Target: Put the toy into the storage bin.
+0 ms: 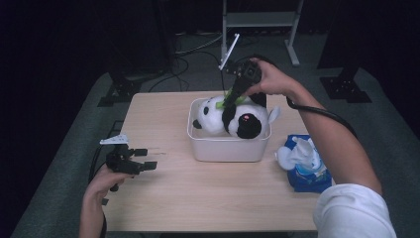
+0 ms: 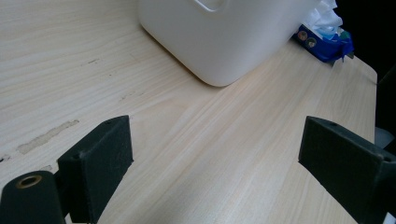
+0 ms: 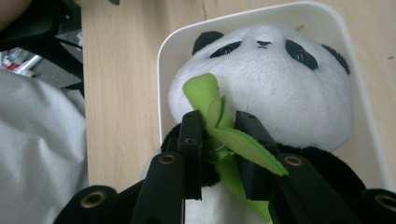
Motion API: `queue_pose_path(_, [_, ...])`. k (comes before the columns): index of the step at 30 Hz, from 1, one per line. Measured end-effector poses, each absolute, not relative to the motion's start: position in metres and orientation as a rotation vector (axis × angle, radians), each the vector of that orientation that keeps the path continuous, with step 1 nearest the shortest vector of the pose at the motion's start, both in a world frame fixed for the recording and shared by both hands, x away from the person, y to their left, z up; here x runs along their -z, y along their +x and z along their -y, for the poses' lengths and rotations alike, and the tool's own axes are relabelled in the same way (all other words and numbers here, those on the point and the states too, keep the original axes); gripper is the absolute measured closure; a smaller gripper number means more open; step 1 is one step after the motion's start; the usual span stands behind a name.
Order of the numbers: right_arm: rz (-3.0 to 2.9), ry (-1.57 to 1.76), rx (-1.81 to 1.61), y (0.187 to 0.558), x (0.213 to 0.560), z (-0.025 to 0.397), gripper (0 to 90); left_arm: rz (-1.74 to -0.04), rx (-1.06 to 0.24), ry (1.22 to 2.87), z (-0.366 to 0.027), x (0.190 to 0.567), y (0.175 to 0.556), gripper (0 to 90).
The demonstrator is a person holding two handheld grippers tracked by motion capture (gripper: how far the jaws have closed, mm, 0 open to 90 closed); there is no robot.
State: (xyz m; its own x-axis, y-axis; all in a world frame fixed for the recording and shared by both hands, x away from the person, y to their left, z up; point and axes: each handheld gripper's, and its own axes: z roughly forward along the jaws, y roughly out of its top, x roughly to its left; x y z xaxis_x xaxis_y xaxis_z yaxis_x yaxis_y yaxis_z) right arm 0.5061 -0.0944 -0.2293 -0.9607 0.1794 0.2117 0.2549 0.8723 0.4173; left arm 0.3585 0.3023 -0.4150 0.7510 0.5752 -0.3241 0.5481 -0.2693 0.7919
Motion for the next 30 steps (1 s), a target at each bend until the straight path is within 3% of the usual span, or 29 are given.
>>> queue_pose_path(30, [2.804, -0.193, 0.7, 0.468, 0.236, 0.076, 72.6, -0.841, -0.034, 1.941, -0.301, 0.412, 0.358, 8.6])
